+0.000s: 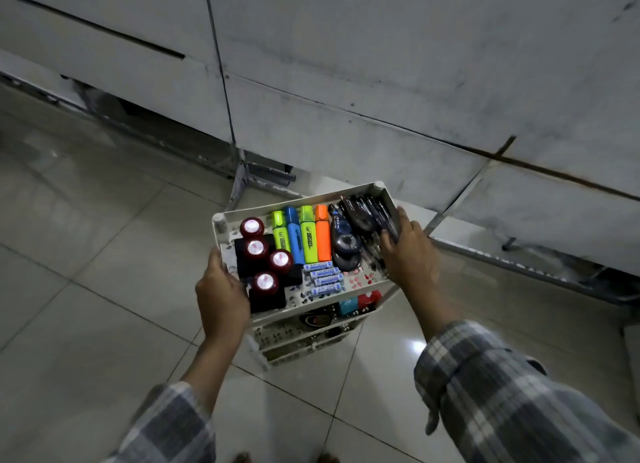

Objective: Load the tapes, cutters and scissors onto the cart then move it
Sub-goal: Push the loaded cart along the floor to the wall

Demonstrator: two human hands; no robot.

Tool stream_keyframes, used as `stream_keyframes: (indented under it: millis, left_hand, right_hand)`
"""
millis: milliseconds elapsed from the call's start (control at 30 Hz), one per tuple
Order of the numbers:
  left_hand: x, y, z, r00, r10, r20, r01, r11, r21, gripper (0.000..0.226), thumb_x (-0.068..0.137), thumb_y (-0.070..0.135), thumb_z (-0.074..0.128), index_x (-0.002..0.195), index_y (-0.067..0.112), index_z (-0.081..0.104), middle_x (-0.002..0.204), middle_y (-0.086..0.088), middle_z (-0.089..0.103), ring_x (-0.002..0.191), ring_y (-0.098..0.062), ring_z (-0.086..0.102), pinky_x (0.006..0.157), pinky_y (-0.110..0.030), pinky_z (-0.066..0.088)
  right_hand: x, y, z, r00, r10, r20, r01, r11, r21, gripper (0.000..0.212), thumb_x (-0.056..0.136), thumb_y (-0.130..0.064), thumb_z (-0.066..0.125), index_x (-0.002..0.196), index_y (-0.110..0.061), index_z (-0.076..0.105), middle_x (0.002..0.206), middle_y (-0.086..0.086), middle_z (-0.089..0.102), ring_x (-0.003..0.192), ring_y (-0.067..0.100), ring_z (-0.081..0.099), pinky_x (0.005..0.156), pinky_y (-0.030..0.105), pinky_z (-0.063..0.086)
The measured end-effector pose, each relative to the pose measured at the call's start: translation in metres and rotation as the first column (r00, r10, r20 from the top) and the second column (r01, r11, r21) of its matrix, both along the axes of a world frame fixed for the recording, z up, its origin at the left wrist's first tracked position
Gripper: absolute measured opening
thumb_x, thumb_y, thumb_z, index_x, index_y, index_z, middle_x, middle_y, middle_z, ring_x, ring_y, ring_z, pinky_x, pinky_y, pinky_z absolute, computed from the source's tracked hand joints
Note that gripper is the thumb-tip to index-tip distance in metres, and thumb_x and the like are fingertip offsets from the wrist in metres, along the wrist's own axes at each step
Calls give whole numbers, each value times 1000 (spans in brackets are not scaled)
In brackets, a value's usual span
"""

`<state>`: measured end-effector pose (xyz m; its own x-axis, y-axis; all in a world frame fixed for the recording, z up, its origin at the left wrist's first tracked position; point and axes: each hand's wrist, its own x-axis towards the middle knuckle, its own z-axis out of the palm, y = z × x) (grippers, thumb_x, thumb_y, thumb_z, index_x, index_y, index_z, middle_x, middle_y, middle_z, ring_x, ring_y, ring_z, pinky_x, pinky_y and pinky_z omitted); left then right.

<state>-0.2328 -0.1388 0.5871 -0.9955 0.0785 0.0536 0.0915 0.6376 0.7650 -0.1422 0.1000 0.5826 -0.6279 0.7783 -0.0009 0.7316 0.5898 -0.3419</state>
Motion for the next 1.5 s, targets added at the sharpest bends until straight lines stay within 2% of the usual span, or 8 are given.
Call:
stream_keyframes:
  millis: [200, 467, 633, 867, 1067, 1233, 1400, 1500]
  left_hand:
    - [-61, 25, -9, 985, -166, -35, 164, 984, -67, 30, 94, 2, 38, 116, 6, 57, 95, -22, 67, 76, -30, 57, 62, -28, 34]
    - [-145, 87, -11, 851, -523, 43, 524, 852, -23, 30, 93, 6, 46, 120, 16, 54, 99, 0, 64, 80, -11, 54, 66, -20, 41]
    - [-181, 125, -11, 762, -646, 40, 647, 759, -76, 36, 91, 1, 48, 125, 12, 52, 104, -6, 66, 85, -15, 60, 67, -20, 43]
    - [-204, 134, -19, 749, -662, 36, 662, 745, -81, 38, 91, 3, 49, 127, 15, 50, 100, -8, 67, 71, -6, 57, 47, -13, 40]
    - [-199, 135, -17, 801, -599, -3, 599, 800, -25, 33, 95, 2, 40, 124, 13, 51, 84, 3, 58, 62, 6, 46, 44, -6, 41]
    - [-188, 145, -28, 864, -503, -33, 504, 862, 53, 28, 99, 18, 34, 118, 12, 53, 78, -1, 61, 59, -5, 56, 43, -14, 41]
    - [-176, 153, -27, 910, -411, -52, 413, 909, 59, 27, 99, 15, 36, 116, 5, 54, 77, 0, 53, 58, 5, 43, 52, 1, 38]
    - [-169, 159, -24, 929, -366, -61, 369, 928, 53, 27, 99, 14, 34, 114, 5, 54, 76, 4, 51, 62, -4, 51, 46, -9, 40]
  right_hand:
    - [-4, 1, -10, 978, -184, -102, 181, 983, -37, 56, 92, -36, 45, 143, -17, 32, 107, 14, 56, 88, 26, 57, 72, 35, 47]
    - [-12, -4, -13, 874, -481, -73, 480, 877, -27, 65, 93, -40, 48, 148, -16, 23, 131, 16, 50, 108, 36, 55, 82, 40, 43]
    - [-27, -4, -18, 786, -613, -85, 614, 789, -12, 70, 91, -42, 50, 149, -16, 21, 137, 15, 45, 111, 36, 54, 83, 41, 44]
    - [-47, 7, -20, 768, -637, -68, 640, 769, 12, 68, 92, -43, 47, 149, -17, 21, 137, 14, 46, 109, 33, 55, 75, 35, 35]
    - [-63, 33, -14, 807, -591, -11, 589, 804, 80, 64, 92, -47, 43, 146, -19, 25, 130, 16, 50, 107, 38, 56, 84, 46, 44]
    - [-71, 67, -7, 866, -500, -21, 498, 859, 120, 60, 94, -51, 41, 144, -19, 33, 124, 18, 56, 108, 37, 57, 85, 43, 44]
    - [-80, 96, -2, 908, -419, -25, 419, 901, 111, 60, 96, -56, 32, 143, -20, 38, 119, 19, 60, 105, 35, 58, 72, 33, 34]
    - [-85, 111, -3, 918, -395, -26, 394, 909, 138, 58, 96, -54, 33, 144, -21, 37, 122, 16, 60, 105, 34, 59, 75, 35, 39]
